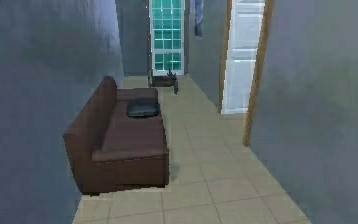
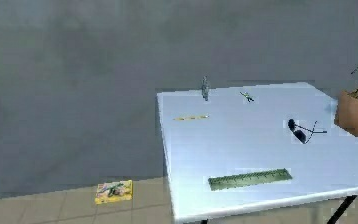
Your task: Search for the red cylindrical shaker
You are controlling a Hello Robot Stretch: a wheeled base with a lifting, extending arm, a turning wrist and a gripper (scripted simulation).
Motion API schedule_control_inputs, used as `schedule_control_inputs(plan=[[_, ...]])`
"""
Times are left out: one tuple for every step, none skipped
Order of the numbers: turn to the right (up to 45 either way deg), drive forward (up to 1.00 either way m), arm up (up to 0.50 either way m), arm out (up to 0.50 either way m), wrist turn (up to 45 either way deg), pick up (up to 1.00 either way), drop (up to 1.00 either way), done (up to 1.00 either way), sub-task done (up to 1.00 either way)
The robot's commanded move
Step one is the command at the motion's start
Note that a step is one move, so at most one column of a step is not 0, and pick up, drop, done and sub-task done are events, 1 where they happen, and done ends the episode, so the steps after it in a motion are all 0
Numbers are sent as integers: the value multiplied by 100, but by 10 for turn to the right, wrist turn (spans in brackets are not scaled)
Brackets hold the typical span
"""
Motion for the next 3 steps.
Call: schedule_control_inputs(plan=[[180, 0, 0, 0, 0, 0, 0, 0, 0], [0, 100, 0, 0, 0, 0, 0, 0, 0], [90, 0, 0, 0, 0, 0, 0, 0, 0]])
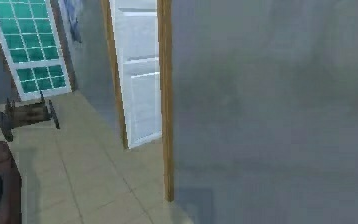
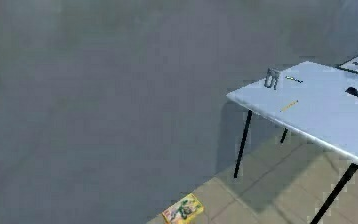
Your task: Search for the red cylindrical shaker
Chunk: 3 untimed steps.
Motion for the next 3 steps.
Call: schedule_control_inputs(plan=[[0, 30, 0, 0, 0, 0, 0, 0, 0], [-330, 0, 0, 0, 0, 0, 0, 0, 0], [0, 100, 0, 0, 0, 0, 0, 0, 0]])
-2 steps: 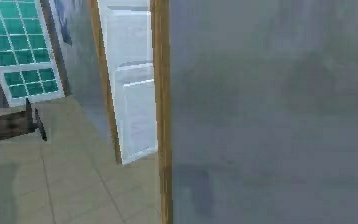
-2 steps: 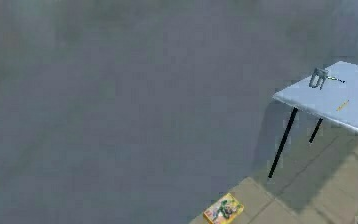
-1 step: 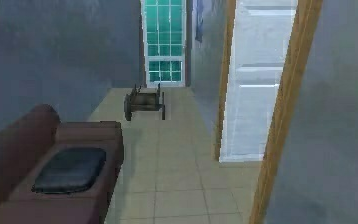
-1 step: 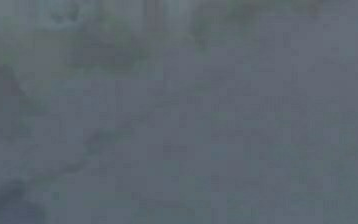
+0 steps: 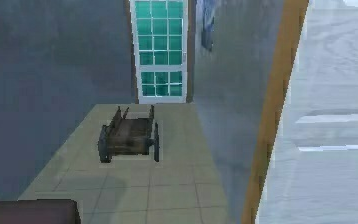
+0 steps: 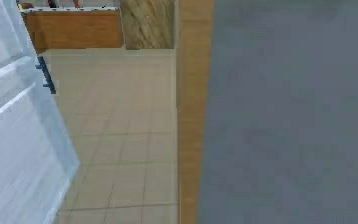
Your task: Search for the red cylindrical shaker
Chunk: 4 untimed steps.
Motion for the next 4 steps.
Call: schedule_control_inputs(plan=[[-330, 0, 0, 0, 0, 0, 0, 0, 0], [0, 5, 0, 0, 0, 0, 0, 0, 0], [450, 0, 0, 0, 0, 0, 0, 0, 0], [450, 0, 0, 0, 0, 0, 0, 0, 0]])
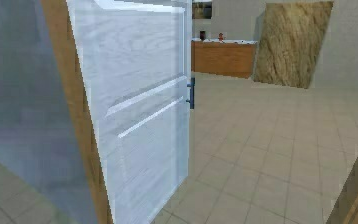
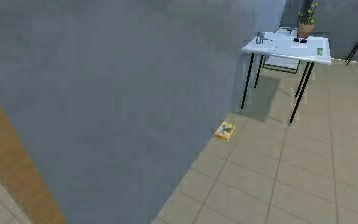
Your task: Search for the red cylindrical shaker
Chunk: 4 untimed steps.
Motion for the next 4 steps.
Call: schedule_control_inputs(plan=[[240, 0, 0, 0, 0, 0, 0, 0, 0], [0, 25, 0, 0, 0, 0, 0, 0, 0], [-60, 0, 0, 0, 0, 0, 0, 0, 0], [0, 100, 0, 0, 0, 0, 0, 0, 0]])
